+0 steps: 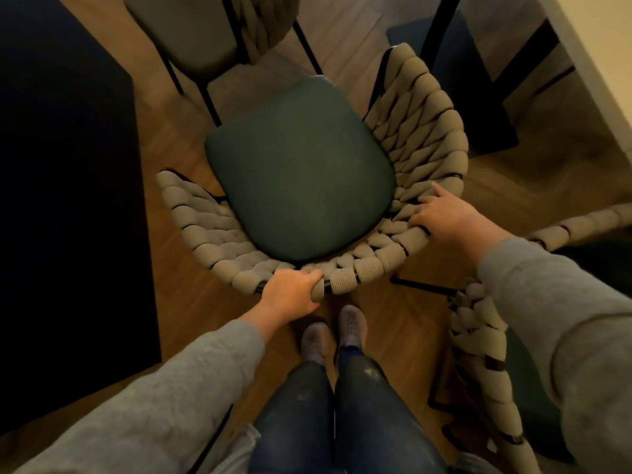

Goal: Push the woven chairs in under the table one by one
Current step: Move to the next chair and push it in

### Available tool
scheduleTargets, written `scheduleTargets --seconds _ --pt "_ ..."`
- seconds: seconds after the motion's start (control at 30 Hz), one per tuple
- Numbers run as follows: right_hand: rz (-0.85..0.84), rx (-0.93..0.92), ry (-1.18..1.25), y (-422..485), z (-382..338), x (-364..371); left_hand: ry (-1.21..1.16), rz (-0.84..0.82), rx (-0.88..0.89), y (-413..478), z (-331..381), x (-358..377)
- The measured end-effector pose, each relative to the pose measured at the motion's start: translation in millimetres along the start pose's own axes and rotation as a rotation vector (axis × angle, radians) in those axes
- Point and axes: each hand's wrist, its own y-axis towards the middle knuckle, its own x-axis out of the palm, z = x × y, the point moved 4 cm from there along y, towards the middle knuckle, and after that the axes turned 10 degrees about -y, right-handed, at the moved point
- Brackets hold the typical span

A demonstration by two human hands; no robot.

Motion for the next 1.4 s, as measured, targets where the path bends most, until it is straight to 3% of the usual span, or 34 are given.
scheduleTargets --seconds 0.3,0.53,0.77,0.9,1.03,1.4 --pt "0.012 0.015 -0.027 3 -23 -8 0.005 -0.022 0.027 -10 -20 -7" --pt "0.065 0.0 0.079 -10 -111 -40 0.081 -0.105 0.086 -70 -86 -20" --pt "-0.028 -0.069 0.127 -44 -234 -69 0.19 -0.232 0.192 -152 -145 -9" --pt "-0.076 0.058 0.366 -70 -287 -89 0.259 -0.295 0.235 -188 -169 -3" --pt "-0.038 0.039 0.445 -89 -339 -100 0.352 -0.364 0.288 -220 -192 3" --pt "-0.014 0.154 0.629 -93 -412 -96 0.505 -0.516 0.434 -219 -226 -2"
